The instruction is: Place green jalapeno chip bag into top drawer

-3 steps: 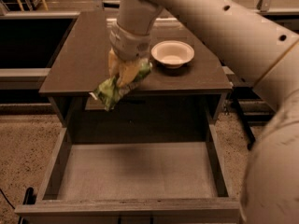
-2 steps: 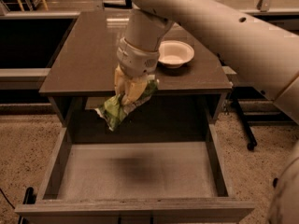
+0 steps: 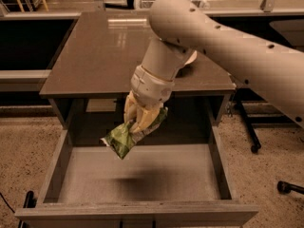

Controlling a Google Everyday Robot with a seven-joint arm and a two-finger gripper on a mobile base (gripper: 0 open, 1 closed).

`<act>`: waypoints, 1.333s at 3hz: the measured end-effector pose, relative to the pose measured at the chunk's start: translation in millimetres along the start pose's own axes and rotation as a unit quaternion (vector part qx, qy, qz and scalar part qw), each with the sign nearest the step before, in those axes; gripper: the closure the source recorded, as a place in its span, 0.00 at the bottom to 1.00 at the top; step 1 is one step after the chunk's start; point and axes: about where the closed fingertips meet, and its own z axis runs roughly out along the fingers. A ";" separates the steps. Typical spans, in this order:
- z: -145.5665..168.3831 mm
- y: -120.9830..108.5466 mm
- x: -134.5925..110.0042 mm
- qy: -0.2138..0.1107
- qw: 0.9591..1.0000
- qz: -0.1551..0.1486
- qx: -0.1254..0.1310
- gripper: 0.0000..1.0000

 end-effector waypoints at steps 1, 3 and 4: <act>24.0 36.8 10.2 0.059 0.996 -0.009 0.059 0.73; 86.6 56.6 61.9 0.031 0.998 0.025 0.046 0.20; 83.6 53.9 55.6 0.033 0.998 0.019 0.046 0.00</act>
Offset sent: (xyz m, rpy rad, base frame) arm -0.0207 -0.0137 -0.0158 -0.0009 -0.1107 -0.0239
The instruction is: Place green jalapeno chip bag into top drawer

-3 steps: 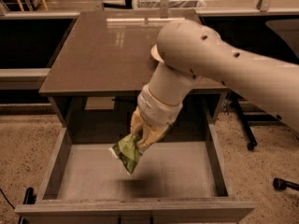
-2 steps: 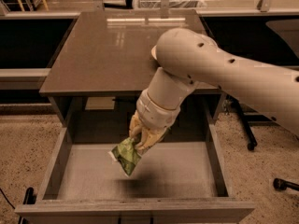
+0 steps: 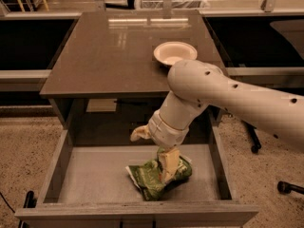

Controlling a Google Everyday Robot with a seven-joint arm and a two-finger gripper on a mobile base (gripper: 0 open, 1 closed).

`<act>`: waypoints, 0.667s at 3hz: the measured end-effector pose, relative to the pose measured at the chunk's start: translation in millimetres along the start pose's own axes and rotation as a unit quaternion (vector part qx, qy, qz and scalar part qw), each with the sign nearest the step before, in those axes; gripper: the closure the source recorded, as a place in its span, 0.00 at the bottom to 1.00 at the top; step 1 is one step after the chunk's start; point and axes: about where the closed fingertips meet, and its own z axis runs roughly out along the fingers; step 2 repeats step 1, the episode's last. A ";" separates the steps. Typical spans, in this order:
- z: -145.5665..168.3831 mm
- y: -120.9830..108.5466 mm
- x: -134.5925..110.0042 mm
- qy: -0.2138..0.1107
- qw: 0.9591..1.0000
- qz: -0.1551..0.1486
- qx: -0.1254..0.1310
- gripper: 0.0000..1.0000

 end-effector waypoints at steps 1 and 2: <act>-0.2 0.0 0.0 0.000 1.000 0.000 0.000 0.00; -0.2 0.0 0.0 0.000 1.000 0.000 0.000 0.00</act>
Offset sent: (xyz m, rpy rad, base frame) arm 0.0000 0.0000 0.0000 0.0000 0.0000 0.0000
